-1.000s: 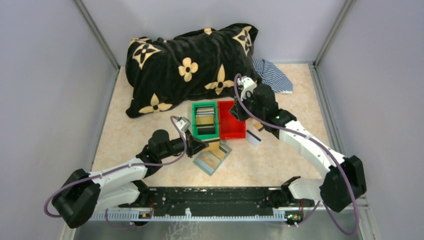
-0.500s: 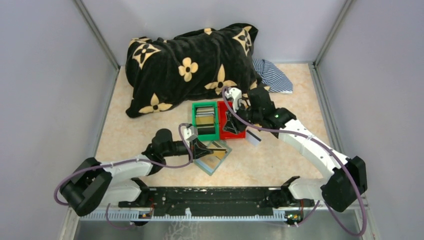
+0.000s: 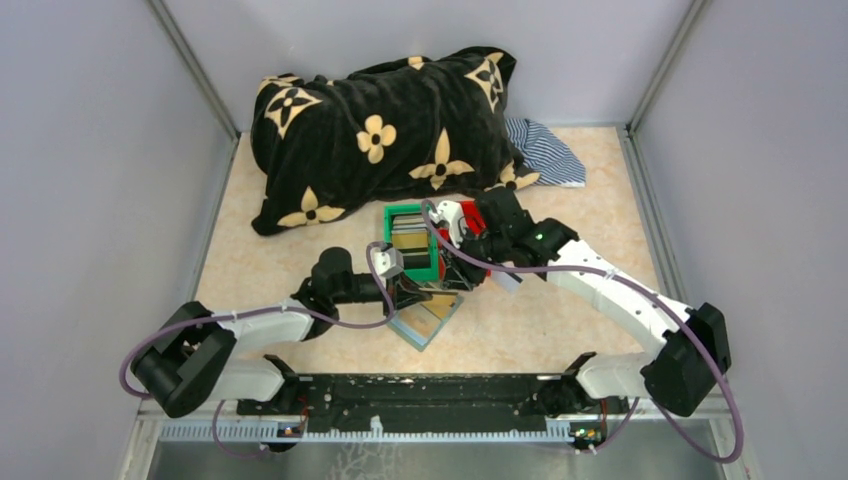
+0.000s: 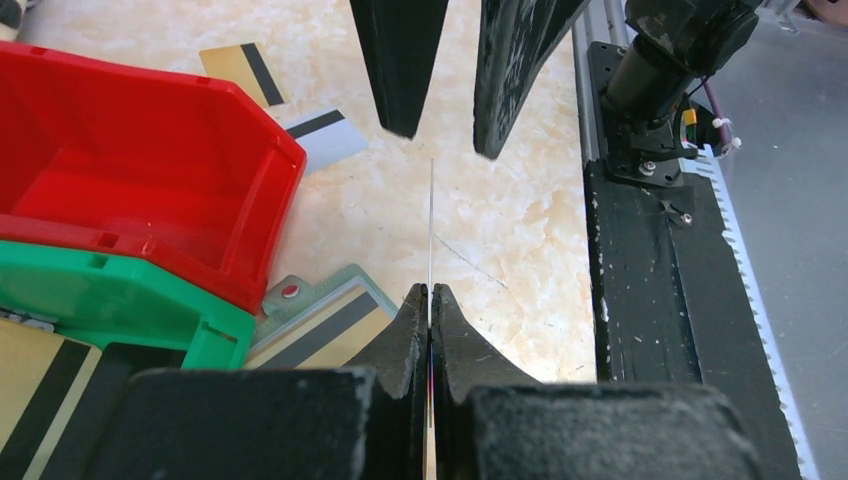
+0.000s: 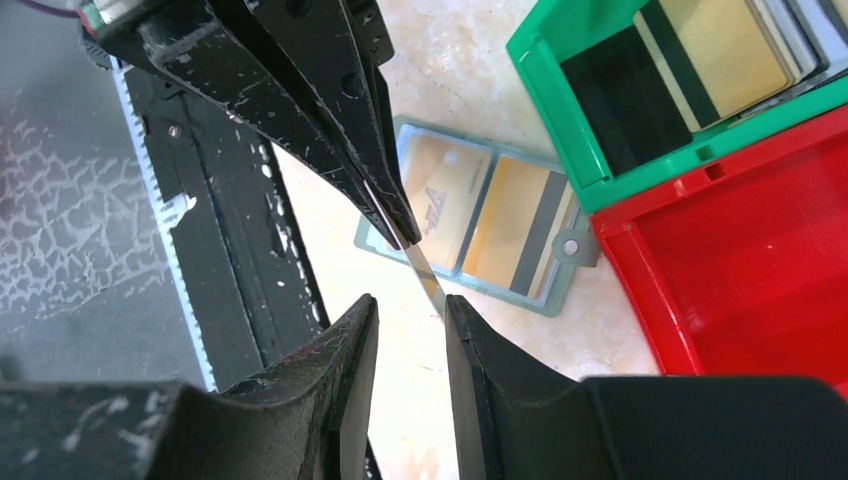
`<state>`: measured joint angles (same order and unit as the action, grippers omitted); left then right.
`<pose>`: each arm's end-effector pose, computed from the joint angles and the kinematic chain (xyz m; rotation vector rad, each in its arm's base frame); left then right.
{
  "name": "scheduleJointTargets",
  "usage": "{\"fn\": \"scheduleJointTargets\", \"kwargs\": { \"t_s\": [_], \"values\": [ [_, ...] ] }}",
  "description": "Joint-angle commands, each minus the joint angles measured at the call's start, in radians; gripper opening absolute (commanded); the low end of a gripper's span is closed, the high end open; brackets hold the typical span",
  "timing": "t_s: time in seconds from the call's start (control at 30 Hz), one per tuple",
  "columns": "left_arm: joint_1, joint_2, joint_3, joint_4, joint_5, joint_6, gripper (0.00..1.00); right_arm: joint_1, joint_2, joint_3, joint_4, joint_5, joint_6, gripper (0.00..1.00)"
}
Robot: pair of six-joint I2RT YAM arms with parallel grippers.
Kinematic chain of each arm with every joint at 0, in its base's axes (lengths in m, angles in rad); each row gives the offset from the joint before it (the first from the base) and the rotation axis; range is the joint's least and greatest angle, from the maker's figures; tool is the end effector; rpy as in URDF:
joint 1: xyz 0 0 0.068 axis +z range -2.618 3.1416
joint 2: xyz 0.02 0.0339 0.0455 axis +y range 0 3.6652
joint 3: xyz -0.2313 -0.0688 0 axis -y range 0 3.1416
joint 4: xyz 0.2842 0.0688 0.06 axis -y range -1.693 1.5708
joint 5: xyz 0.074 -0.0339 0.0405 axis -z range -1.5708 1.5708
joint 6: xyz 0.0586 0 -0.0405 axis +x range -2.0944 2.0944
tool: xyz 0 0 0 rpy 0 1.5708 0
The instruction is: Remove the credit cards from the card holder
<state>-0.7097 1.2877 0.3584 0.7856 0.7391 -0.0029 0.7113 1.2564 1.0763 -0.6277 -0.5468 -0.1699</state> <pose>0.1940 -0.2187 0.1270 1.1380 1.4161 -1.1454 0.2260 0.2350 0.2519 -1.2667 2.0539 0.9052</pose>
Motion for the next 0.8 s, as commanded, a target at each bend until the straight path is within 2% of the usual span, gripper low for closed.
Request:
{"fn": "scheduleJointTargets", "kwargs": {
  "t_s": [0.0, 0.27, 0.53, 0.57, 0.7, 0.77],
  "values": [
    [0.007, -0.013, 0.032, 0.033, 0.052, 0.020, 0.00, 0.020, 0.022, 0.033, 0.003, -0.006, -0.028, 0.31],
    [0.007, -0.049, 0.041, 0.037, 0.089, -0.007, 0.00, 0.045, 0.078, 0.051, -0.002, -0.022, -0.041, 0.26],
    [0.007, -0.038, 0.033, 0.051, 0.092, -0.011, 0.00, 0.057, 0.104, 0.060, -0.008, -0.027, -0.043, 0.25],
    [0.007, -0.038, 0.032, 0.053, 0.095, -0.012, 0.00, 0.057, 0.105, 0.061, -0.009, -0.027, -0.044, 0.23],
    [0.007, -0.042, 0.033, 0.052, 0.097, -0.015, 0.00, 0.059, 0.110, 0.059, -0.007, -0.019, -0.044, 0.00],
    [0.007, -0.044, 0.032, 0.050, 0.091, -0.016, 0.00, 0.059, 0.106, 0.061, 0.001, -0.005, -0.042, 0.00]
  ]
}}
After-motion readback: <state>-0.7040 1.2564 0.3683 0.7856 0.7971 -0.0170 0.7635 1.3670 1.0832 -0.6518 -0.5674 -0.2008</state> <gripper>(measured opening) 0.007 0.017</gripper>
